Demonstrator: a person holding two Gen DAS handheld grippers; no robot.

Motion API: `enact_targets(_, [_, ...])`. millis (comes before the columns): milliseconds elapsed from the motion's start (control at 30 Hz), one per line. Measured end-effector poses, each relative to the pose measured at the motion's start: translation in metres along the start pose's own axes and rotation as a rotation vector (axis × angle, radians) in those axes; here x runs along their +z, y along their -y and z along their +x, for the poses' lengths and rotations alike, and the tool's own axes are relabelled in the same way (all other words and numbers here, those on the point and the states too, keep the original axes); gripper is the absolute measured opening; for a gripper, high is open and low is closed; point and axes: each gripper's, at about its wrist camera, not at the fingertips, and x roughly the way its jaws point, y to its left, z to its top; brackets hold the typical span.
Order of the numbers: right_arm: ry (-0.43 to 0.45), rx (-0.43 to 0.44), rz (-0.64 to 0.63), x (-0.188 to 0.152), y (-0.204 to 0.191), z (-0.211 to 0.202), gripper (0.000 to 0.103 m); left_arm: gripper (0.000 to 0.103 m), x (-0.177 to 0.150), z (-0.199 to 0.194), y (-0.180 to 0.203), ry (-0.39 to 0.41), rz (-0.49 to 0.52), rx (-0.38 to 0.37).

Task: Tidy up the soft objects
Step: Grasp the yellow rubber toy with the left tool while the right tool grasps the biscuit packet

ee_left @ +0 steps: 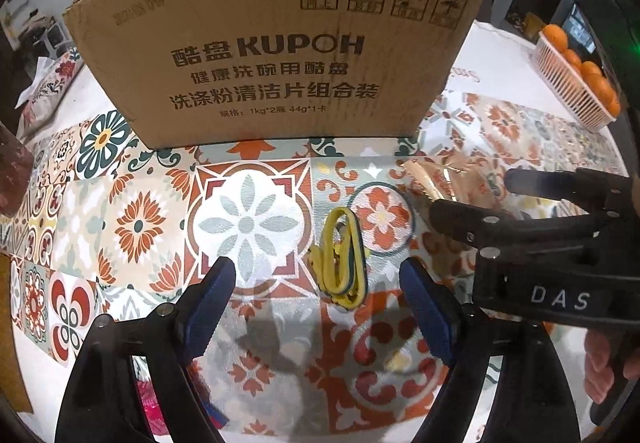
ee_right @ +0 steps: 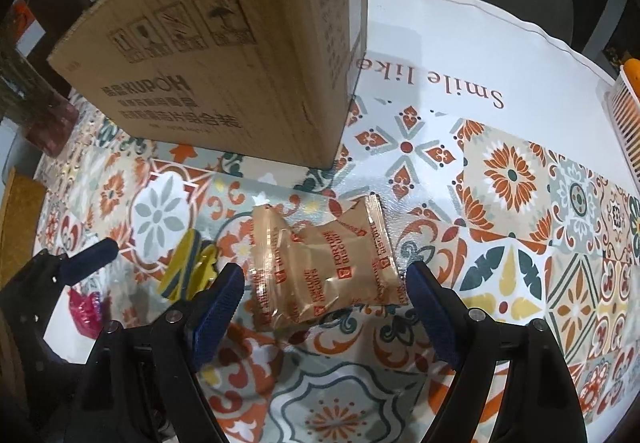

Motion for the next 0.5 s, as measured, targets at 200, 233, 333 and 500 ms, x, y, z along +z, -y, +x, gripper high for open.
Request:
enact_targets(200, [-0.021,-0.001,0.011,0.005,0.0,0.013,0.084,0.075,0.003,0.014,0.006,-0.016,0.006,0.023])
enact_targets(233, [-0.022,-0.003,0.013,0.006,0.0,0.015,0.084,0.074,0.004,0.017,0.006,-0.021,0.004,0.027])
enact_targets(333, [-0.023,-0.002,0.019,0.008,-0.001,0.019,0.084,0.067,0.005,0.024,0.006,-0.037,-0.008,0.027])
enact_targets(500, [-0.007,-0.01,0.026,0.011,-0.002,0.024,0.083,0.052,0.005,0.032,0.004,-0.051,-0.032,0.011])
